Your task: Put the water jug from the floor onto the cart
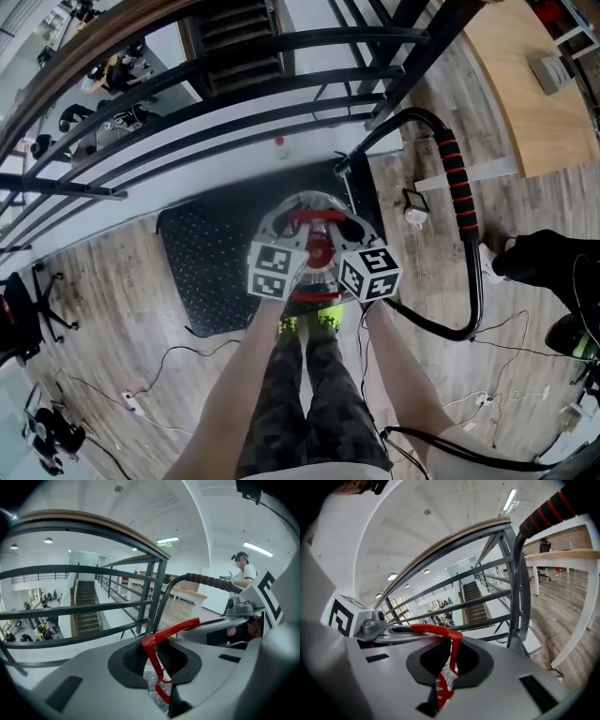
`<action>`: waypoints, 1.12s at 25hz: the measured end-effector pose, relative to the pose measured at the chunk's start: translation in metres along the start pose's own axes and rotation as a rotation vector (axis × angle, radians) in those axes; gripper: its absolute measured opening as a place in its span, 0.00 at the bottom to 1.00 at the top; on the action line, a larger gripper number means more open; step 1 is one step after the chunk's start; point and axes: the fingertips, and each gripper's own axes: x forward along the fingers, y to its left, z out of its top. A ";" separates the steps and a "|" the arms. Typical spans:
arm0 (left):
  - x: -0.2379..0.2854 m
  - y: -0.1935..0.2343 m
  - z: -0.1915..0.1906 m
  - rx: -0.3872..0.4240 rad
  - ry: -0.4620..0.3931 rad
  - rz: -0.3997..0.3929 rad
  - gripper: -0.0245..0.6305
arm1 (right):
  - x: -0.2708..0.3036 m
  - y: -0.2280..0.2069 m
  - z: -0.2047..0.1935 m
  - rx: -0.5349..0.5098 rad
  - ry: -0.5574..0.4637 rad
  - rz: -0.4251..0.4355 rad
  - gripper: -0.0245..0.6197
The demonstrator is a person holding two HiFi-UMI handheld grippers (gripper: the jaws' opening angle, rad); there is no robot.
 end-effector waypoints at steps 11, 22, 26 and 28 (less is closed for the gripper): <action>0.023 0.005 0.002 0.040 -0.002 -0.018 0.14 | 0.019 -0.017 0.002 -0.044 -0.001 0.004 0.09; 0.018 0.011 -0.001 0.021 -0.003 -0.001 0.23 | 0.019 -0.039 0.011 0.065 -0.034 -0.012 0.31; 0.015 0.011 -0.002 0.035 0.003 0.009 0.24 | 0.009 -0.054 0.013 0.110 -0.052 -0.046 0.32; 0.015 0.009 -0.003 0.046 0.006 0.016 0.24 | 0.002 -0.063 0.012 0.148 -0.069 -0.063 0.35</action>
